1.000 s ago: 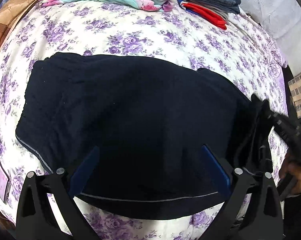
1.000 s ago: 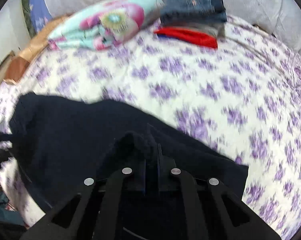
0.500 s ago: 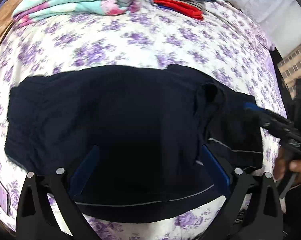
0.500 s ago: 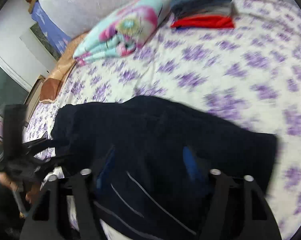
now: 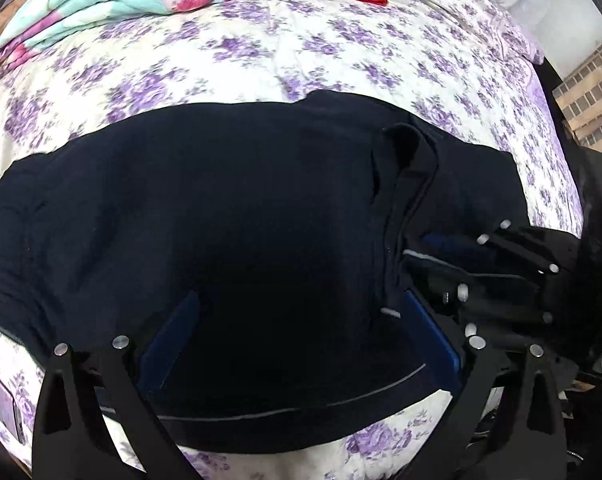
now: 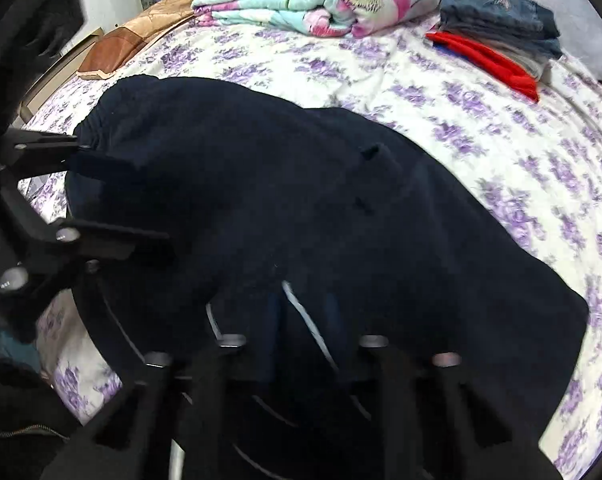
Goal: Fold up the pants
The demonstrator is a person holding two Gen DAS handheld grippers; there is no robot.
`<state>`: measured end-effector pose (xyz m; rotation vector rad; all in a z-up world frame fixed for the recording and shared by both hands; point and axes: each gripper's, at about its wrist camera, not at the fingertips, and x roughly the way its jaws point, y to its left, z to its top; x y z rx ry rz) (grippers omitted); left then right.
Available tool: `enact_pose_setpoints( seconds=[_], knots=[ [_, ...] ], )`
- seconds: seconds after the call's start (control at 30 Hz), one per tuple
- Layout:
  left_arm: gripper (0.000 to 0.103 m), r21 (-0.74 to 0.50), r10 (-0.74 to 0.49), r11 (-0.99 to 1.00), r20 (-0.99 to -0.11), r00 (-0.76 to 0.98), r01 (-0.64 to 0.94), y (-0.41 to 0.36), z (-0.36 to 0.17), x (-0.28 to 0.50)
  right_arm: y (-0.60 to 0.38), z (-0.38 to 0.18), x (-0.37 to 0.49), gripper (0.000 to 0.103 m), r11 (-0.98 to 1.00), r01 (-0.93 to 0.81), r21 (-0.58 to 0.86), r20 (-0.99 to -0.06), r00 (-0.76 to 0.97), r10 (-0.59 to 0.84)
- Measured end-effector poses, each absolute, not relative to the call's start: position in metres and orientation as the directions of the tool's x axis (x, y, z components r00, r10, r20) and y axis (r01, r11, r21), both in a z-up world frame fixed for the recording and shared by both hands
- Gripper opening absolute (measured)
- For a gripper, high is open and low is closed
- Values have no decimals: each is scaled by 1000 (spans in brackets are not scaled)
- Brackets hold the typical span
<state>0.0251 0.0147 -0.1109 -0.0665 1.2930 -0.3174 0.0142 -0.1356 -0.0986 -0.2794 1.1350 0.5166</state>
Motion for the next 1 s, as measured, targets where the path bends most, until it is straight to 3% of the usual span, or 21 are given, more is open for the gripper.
enact_pose_setpoints(
  seconds=[0.1, 0.3, 0.47, 0.6, 0.67, 0.7, 0.73, 0.8, 0.87, 1.0],
  knots=[
    [98, -235, -271, 958, -930, 250, 165, 23, -109, 25, -137, -93, 14, 10, 840, -538, 69, -918, 296, 265],
    [98, -264, -284, 958, -920, 270, 110, 42, -106, 25, -165, -71, 19, 9, 837, -456, 303, -862, 243, 445],
    [98, -259, -278, 960, -912, 300, 103, 52, -98, 27, -157, -47, 12, 9, 736, -501, 455, -782, 171, 599],
    [98, -268, -276, 961, -918, 285, 68, 60, -102, 32, -137, -96, 12, 11, 753, -514, 411, -863, 45, 502],
    [98, -268, -277, 961, -923, 268, 67, 55, -105, 35, -142, -112, 17, 11, 760, -483, 436, -859, 29, 512],
    [98, -266, -277, 961, -924, 262, 76, 52, -105, 35, -147, -111, 19, 14, 759, -457, 464, -846, 25, 532],
    [98, -261, -278, 960, -925, 259, 98, 46, -104, 36, -153, -103, 20, 31, 767, -441, 466, -842, 43, 537],
    [98, -257, -286, 956, -920, 268, 139, 36, -100, 36, -169, -78, 21, 45, 760, -449, 470, -817, 106, 567],
    [98, -253, -294, 952, -916, 274, 173, 27, -97, 35, -188, -60, 32, 45, 780, -427, 457, -803, 179, 568],
    [98, -264, -302, 948, -920, 249, 175, 16, -103, 36, -191, -61, 65, 46, 867, -382, 320, -858, 271, 436]
  ],
)
